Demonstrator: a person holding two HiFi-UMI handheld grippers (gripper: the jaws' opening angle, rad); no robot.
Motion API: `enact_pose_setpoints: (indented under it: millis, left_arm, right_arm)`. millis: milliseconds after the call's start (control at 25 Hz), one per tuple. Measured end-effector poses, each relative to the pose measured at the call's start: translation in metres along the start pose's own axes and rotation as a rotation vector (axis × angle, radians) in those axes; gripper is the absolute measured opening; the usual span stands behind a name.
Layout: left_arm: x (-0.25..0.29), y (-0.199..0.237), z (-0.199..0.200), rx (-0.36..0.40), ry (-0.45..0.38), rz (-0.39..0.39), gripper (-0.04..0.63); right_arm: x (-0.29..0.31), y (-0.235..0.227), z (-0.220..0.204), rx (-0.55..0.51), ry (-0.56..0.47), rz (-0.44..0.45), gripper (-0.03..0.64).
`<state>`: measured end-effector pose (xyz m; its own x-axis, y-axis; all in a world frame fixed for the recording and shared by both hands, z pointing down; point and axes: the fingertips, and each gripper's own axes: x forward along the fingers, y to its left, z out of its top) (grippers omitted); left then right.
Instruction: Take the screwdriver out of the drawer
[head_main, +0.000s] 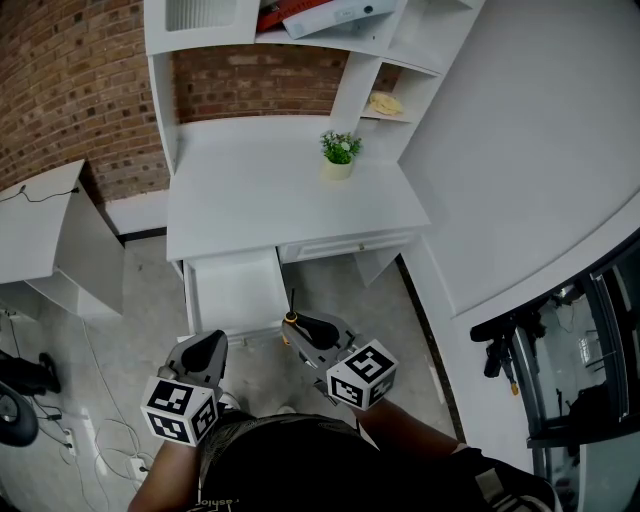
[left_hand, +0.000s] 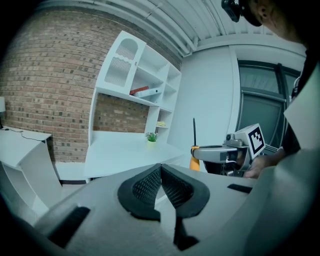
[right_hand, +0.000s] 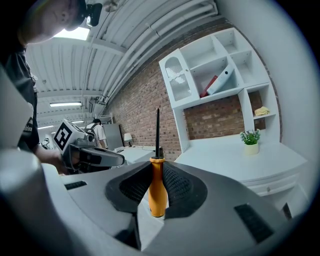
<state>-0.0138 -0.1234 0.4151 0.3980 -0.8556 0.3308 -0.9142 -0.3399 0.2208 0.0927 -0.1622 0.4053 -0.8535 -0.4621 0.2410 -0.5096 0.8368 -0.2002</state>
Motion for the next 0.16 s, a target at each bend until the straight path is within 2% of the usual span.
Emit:
enact_pose_setpoints:
  millis: [160]
  left_arm:
    - [0.0011, 0.0041, 0.0001, -0.002, 0.001, 0.0, 0.018]
  right_arm:
    - [0.004, -0.0003, 0.0003, 0.0, 0.001, -0.002, 0.074]
